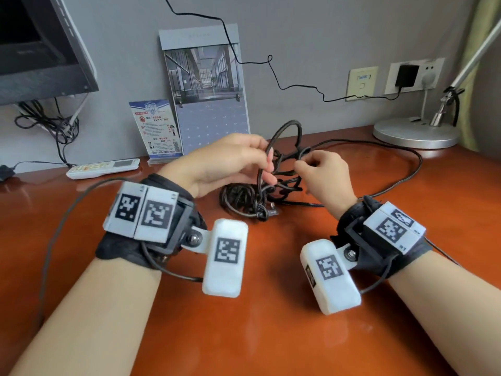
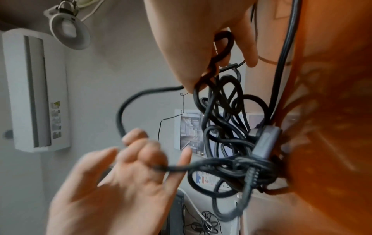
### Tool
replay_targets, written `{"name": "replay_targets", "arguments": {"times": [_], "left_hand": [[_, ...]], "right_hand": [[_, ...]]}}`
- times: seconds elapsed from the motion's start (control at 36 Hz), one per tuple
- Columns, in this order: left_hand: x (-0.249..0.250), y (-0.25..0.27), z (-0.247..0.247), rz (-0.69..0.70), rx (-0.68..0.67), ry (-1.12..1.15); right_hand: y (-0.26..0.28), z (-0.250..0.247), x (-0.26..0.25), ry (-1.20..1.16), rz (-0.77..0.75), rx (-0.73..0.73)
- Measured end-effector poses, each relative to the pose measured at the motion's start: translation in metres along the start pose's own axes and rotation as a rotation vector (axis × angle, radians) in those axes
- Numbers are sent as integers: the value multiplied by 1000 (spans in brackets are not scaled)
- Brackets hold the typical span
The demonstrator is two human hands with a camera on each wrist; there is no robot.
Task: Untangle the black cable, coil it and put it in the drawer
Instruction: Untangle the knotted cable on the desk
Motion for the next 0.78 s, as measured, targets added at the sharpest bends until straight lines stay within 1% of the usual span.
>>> {"name": "replay_targets", "arguments": {"times": [0.06,0.14,0.25,0.33,0.39,0.44,0.5,0.56,0.61,0.64,0.67,0.72,0.78], "left_hand": [[5,2,1,13,1,25],[3,-1,3,18,67,-17],[8,-4,2,60,172,95],[9,-4,1,38,149,169],[11,-2,2,34,127,168],[14,-2,0,51,150,176],[19,-2,-5,81,217,246],[21,-2,-10,91,259,395],[18,-2,-14,51,244,590],[15,-1,-16,21,223,650],[12,-1,-17,-8,195,671],[9,1,-20,-38,152,638],[12,4,-27,-18,154,583]], "right_hand": [[-3,0,4,-12,32,-25],[-2,3,4,-8,13,-54],[0,5,2,-2,8,-60],[1,5,2,12,1,-72],[1,6,1,23,1,-82],[1,7,1,32,0,-88],[0,6,2,37,8,-86],[-2,5,5,42,31,-79],[-4,4,9,47,55,-75],[-5,4,10,49,66,-76],[-5,4,11,51,75,-79],[-5,4,11,59,83,-82],[-5,4,11,71,83,-78]]}}
Point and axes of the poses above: each hand's wrist, its own y-axis away from the middle knuckle, its own z-axis out of the palm, x = y × z, the point moved 5 cm from there along -y, towards the middle knuckle, and after that the axes turned 11 degrees about z, right-handed, at the moved point
